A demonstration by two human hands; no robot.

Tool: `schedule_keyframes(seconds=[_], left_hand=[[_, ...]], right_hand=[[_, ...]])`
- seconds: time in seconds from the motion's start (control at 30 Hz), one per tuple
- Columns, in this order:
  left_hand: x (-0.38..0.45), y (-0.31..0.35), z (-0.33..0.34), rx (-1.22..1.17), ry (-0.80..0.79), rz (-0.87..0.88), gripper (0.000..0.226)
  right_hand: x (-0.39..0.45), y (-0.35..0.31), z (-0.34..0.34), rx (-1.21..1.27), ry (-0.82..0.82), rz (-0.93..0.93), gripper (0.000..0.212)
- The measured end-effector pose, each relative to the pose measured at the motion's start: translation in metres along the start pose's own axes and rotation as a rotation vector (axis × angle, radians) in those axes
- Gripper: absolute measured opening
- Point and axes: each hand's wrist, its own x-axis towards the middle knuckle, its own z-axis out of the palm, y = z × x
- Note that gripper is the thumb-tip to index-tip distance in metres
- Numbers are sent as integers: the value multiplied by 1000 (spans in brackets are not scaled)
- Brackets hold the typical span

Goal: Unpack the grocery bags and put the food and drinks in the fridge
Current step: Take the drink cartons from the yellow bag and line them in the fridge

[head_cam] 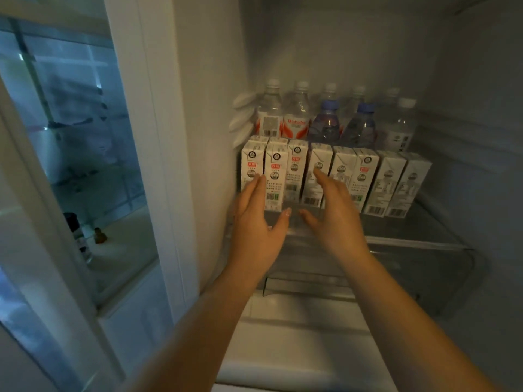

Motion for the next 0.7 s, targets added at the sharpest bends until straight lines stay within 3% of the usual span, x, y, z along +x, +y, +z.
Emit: schedule_keyframes(seconds=[0.13,0.3,0.47,0.7], left_hand=[[-28,7,-17,173,-148,216,60],[-82,11,-36,289,-350,301,60],[-155,12,-59,382,-566,286,60],[-274,20,-64,271,-843,333,59]], right_hand=[[-47,-4,-26,-87,21,-16,71],[-124,-20,-47,-170,39,59,67],[-224,-46,-62,-252,-27,255,65],[-385,-91,-97,-296,-144,589,63]])
